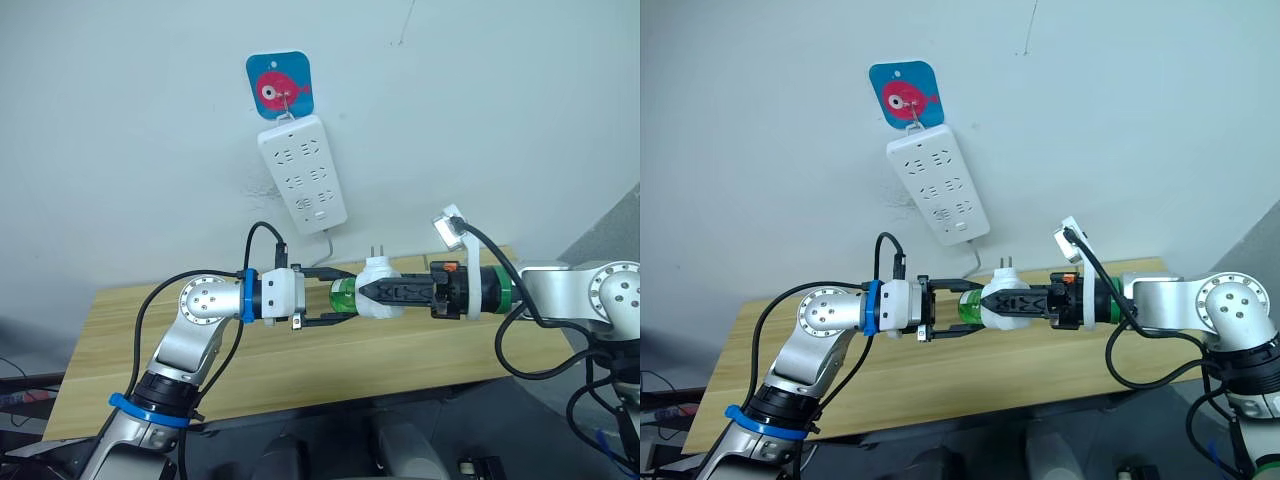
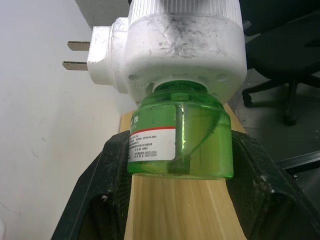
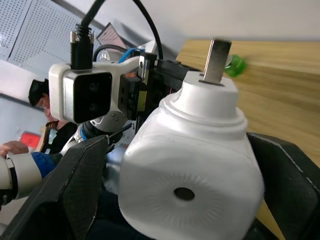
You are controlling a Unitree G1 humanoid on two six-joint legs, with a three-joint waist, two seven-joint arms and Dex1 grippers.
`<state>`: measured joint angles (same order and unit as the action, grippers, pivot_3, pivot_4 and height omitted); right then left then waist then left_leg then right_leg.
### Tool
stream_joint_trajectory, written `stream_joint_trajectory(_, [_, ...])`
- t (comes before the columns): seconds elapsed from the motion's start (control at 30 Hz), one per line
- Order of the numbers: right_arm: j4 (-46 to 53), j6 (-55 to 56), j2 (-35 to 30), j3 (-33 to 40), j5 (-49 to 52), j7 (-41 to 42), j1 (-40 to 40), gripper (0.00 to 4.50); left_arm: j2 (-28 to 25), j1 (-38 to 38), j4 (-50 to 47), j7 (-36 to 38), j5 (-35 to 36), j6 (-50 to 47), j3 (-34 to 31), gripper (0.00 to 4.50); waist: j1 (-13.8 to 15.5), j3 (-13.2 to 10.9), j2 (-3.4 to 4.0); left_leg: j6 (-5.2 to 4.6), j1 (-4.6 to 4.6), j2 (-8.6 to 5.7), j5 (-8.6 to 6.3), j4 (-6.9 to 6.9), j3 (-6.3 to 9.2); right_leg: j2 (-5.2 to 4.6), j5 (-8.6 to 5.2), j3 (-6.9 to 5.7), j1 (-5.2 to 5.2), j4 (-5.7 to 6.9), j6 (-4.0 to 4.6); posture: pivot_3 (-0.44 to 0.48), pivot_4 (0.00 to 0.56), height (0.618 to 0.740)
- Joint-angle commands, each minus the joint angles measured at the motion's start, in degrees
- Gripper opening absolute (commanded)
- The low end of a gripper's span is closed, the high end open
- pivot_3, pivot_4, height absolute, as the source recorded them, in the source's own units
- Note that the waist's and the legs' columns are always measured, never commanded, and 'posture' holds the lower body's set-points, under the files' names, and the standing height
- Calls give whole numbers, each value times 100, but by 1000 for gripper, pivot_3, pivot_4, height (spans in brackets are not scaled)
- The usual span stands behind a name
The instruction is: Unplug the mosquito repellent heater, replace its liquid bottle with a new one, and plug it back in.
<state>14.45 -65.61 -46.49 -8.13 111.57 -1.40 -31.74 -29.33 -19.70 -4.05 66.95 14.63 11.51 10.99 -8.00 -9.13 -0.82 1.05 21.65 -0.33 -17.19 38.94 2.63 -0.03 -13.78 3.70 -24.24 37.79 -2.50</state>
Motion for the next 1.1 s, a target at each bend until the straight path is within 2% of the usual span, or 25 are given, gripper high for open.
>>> stream_joint_trajectory(0.03, [154, -5, 46, -6, 143, 1, -110, 4332, -27, -34, -226, -52, 44, 37, -18, 2275, 0, 0, 0, 0, 0, 0, 0, 0, 0, 0, 0, 0, 0, 0, 0, -164, 124, 740])
stream_joint_trajectory(0.1, [167, 19, 93, -15, 143, -25, -116, 3947, -27, -24, -244, -57, 77, -2, -28, 2275, 1, 0, 0, 0, 0, 0, 0, 0, 0, 0, 0, 0, 0, 0, 1, -162, 125, 740])
stream_joint_trajectory(0.17, [171, 24, 120, -6, 143, -36, -114, 3337, -36, -9, -274, -39, 119, -38, -26, 2274, 0, 0, 0, 0, 0, 0, 0, 0, 1, 0, 0, -1, 0, 1, 1, -162, 125, 740])
stream_joint_trajectory(0.33, [185, -15, 101, 22, 143, 6, -117, 3275, -138, -67, -415, 113, 477, -575, -44, 2273, 0, 0, 0, 0, 0, 0, 0, 0, 2, 0, 0, -2, 0, 2, 1, -162, 127, 740])
stream_joint_trajectory(0.43, [276, -91, 0, 50, 143, 183, -178, 3266, -593, -242, -741, 530, 1246, -2177, -34, 2273, -2, -1, -1, 0, 0, 1, 0, 0, 4, 1, -1, -4, -1, 4, -1, -162, 128, 740])
stream_joint_trajectory(0.53, [505, -222, -162, 49, 138, 424, -281, 3235, -1261, -693, -866, 950, 2332, -4485, 9, 2273, -14, -1, -1, 0, 3, 1, 0, 2, 11, 7, -2, -11, -7, 11, -3, -159, 128, 740])
stream_joint_trajectory(0.6, [629, -238, -198, 48, 109, 581, -318, 3199, -1566, -994, -759, 1179, 2917, -5638, 31, 2273, -14, -1, -1, 0, 3, 2, 0, 3, 15, 10, -2, -15, -7, 8, -4, -161, 128, 740])
stream_joint_trajectory(0.7, [757, -210, -212, 38, -3, 756, -333, 3160, -1735, -1284, -535, 1369, 3309, -6481, 28, 2272, -17, -1, -1, -1, 2, 3, 0, 2, 13, 14, -5, -28, -8, 6, -7, -162, 130, 740])
stream_joint_trajectory(0.87, [712, 37, -199, 18, 47, 581, -238, 3116, -1523, -1457, -326, 1261, 3501, -6719, -170, 2272, -6, -2, -1, 0, 3, 2, 0, 2, 11, 12, -5, -25, -9, 5, -7, -171, 131, 740])
stream_joint_trajectory(0.9, [682, 79, -209, 16, 77, 538, -217, 3036, -1495, -1407, -311, 1250, 3338, -6467, -166, 2272, -5, -2, -2, 0, 3, 2, 0, 2, 12, 11, -5, -21, -8, 5, -6, -171, 131, 740])
stream_joint_trajectory(1.0, [583, 197, -232, 73, 140, 465, -80, 3004, -1366, -1062, -312, 1159, 2514, -5076, -153, 3213, -4, -1, -1, 0, 3, 2, 0, 2, 10, 9, -5, -9, -10, 4, -5, -169, 130, 740])
stream_joint_trajectory(1.1, [501, 261, -298, 186, 143, 452, 115, 3004, -1096, -715, -286, 892, 2115, -4094, -421, 4191, 8, -1, -1, 0, 0, 3, 0, 0, 5, 6, 0, -2, -11, 4, 4, -167, 131, 740])
